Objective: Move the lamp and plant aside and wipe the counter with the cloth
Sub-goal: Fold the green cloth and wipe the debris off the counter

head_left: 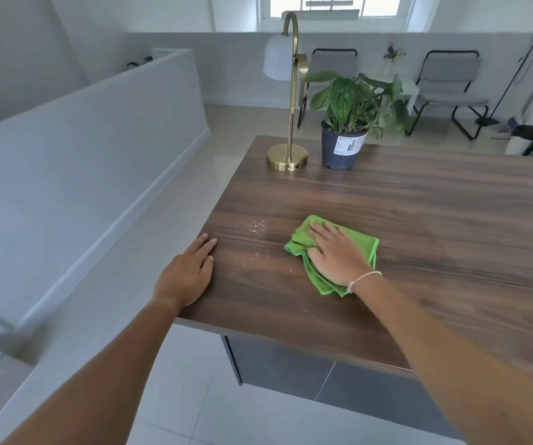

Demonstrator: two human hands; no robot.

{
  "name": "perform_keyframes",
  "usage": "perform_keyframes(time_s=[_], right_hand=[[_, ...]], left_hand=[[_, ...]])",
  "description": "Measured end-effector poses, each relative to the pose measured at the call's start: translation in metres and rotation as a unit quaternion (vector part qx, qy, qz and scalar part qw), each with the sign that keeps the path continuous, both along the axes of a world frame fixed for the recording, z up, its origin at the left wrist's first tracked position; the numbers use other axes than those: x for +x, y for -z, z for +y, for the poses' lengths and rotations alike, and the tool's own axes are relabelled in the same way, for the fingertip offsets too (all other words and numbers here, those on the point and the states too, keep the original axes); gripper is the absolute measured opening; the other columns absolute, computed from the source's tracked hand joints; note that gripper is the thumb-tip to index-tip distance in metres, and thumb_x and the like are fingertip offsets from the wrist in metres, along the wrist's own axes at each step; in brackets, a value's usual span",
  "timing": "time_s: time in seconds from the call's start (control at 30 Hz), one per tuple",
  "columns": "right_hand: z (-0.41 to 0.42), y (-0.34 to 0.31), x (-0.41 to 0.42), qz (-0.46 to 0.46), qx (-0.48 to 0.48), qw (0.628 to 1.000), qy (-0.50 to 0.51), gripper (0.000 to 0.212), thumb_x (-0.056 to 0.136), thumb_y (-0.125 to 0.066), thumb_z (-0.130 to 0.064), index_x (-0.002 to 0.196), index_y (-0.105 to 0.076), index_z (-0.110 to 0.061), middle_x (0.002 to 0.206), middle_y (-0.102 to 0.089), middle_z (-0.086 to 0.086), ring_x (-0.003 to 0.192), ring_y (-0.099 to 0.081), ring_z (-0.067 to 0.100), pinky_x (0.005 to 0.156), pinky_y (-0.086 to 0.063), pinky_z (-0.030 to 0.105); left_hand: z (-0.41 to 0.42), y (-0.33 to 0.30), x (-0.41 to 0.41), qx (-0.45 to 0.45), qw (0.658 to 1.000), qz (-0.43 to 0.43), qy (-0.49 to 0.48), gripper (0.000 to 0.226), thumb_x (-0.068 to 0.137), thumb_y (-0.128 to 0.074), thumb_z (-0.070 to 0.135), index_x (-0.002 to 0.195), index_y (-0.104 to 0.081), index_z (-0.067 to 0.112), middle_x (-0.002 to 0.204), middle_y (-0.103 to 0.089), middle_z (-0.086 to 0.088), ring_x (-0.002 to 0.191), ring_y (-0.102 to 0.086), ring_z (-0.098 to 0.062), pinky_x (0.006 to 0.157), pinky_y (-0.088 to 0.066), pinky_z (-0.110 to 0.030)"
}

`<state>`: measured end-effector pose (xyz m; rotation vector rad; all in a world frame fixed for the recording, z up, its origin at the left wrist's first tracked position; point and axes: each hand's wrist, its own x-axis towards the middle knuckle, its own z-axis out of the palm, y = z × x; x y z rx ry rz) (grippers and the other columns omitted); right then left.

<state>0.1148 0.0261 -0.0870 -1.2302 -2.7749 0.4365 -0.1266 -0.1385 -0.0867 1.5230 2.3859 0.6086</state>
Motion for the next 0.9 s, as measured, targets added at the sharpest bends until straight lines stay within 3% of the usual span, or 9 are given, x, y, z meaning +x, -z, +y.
perform_keyframes(time_s=[0.1,0.17,0.27,0.37,0.47,0.6,0.73,0.9], right_hand=[[-0.051,0.002,0.023,0.013,0.025,0.994,-0.107,0.070,0.081,-0.007,-0.051,0.147,-0.020,-0.031,0.158,-0.010,-0.012,0.147,-0.004,0.012,0.120,0.001,0.031],[-0.057,-0.001,0.059,0.029,0.029,0.993,-0.115,0.071,0.079,-0.006,-0.053,0.146,-0.020,-0.036,0.155,-0.007,-0.020,0.144,-0.001,0.005,0.118,0.003,0.027],[-0.032,-0.006,0.123,0.023,0.036,0.999,-0.014,0.076,0.074,-0.006,-0.058,0.145,-0.021,-0.034,0.151,-0.007,-0.021,0.147,-0.006,0.009,0.118,0.000,0.028],[-0.020,-0.006,0.178,-0.026,0.018,0.990,0.141,0.080,0.075,-0.007,-0.058,0.147,-0.023,-0.025,0.158,-0.013,-0.009,0.147,-0.011,0.018,0.119,-0.006,0.037],[-0.014,0.001,0.142,-0.049,0.026,0.980,0.191,0.060,0.092,-0.018,-0.045,0.149,-0.017,-0.025,0.160,-0.010,-0.003,0.148,-0.008,0.025,0.120,-0.006,0.043],[-0.044,-0.003,0.067,-0.036,0.020,0.993,0.106,0.055,0.097,-0.022,-0.040,0.149,-0.014,-0.026,0.161,-0.006,-0.003,0.148,-0.002,0.025,0.120,-0.002,0.042],[-0.097,0.001,0.066,-0.027,0.035,0.999,0.012,0.072,0.081,-0.002,-0.055,0.148,-0.013,-0.033,0.159,-0.005,-0.013,0.148,0.000,0.016,0.119,0.004,0.034],[-0.102,-0.004,0.106,0.001,0.013,0.997,0.070,0.086,0.068,-0.003,-0.062,0.145,-0.025,-0.032,0.156,-0.017,-0.015,0.147,-0.010,0.011,0.118,-0.002,0.029]], left_hand=[[-0.007,-0.001,0.003,-0.005,1.000,0.017,-0.001,0.044,0.097,-0.029,0.033,0.141,-0.034,0.033,0.155,-0.022,0.016,0.134,-0.039,-0.021,0.108,-0.033,-0.039],[-0.003,-0.008,-0.001,-0.006,1.000,0.024,-0.010,0.044,0.097,-0.029,0.034,0.141,-0.033,0.034,0.155,-0.022,0.017,0.133,-0.040,-0.022,0.106,-0.036,-0.040],[0.001,-0.012,-0.004,-0.008,0.999,0.045,-0.022,0.045,0.097,-0.028,0.036,0.141,-0.032,0.036,0.155,-0.021,0.018,0.131,-0.042,-0.024,0.102,-0.039,-0.041],[-0.004,-0.009,0.018,-0.037,0.997,0.067,-0.006,0.046,0.096,-0.027,0.038,0.142,-0.029,0.036,0.155,-0.021,0.018,0.126,-0.045,-0.027,0.098,-0.042,-0.043],[-0.010,-0.002,0.016,-0.026,0.997,0.073,-0.019,0.046,0.096,-0.028,0.037,0.142,-0.030,0.034,0.155,-0.022,0.016,0.124,-0.047,-0.029,0.098,-0.043,-0.045],[-0.012,0.000,0.013,-0.021,0.997,0.067,-0.025,0.047,0.095,-0.029,0.037,0.142,-0.031,0.032,0.155,-0.024,0.013,0.124,-0.046,-0.029,0.099,-0.042,-0.045],[-0.015,-0.002,0.015,-0.025,0.998,0.055,-0.012,0.048,0.095,-0.030,0.039,0.142,-0.031,0.031,0.155,-0.024,0.013,0.127,-0.045,-0.028,0.101,-0.040,-0.044],[-0.022,-0.007,0.007,-0.029,0.998,0.037,0.030,0.049,0.095,-0.033,0.040,0.142,-0.031,0.030,0.156,-0.022,0.013,0.127,-0.044,-0.029,0.105,-0.036,-0.042]])
